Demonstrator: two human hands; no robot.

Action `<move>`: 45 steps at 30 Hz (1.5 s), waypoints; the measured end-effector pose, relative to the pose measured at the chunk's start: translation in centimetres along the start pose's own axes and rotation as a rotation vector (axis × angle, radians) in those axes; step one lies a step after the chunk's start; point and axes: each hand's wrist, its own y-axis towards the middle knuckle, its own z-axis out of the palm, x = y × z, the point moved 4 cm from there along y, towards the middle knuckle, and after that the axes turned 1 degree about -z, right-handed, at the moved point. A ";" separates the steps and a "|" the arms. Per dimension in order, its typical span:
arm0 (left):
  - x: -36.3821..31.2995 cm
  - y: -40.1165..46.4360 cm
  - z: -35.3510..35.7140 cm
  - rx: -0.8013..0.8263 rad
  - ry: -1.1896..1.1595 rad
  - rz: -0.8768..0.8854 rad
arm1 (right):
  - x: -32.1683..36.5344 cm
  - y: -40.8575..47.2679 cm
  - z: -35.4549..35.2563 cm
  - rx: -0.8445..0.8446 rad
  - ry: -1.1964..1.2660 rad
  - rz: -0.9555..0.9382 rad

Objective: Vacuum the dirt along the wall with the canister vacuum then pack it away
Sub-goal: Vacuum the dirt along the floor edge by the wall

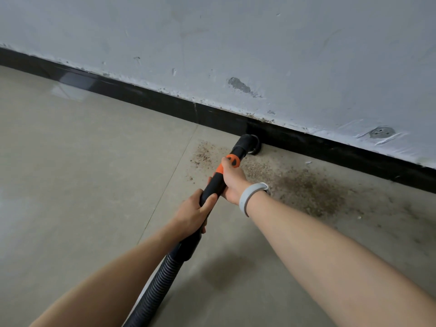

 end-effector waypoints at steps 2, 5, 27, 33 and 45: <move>-0.2 0.2 0.5 0.015 0.016 0.016 | 0.0 0.0 -0.8 -0.029 0.022 -0.014; -0.8 0.5 1.4 0.048 0.062 0.043 | 0.1 0.1 -2.1 -0.065 0.067 -0.019; -6.3 1.9 7.6 0.234 0.146 0.154 | 2.0 -0.8 -12.0 -0.269 0.215 -0.053; -5.5 0.8 5.8 0.174 0.098 0.130 | 1.9 -1.0 -9.6 -0.221 0.167 -0.040; 3.4 -3.3 -5.8 -0.174 -0.068 -0.065 | -1.4 -1.9 7.6 0.146 -0.047 0.033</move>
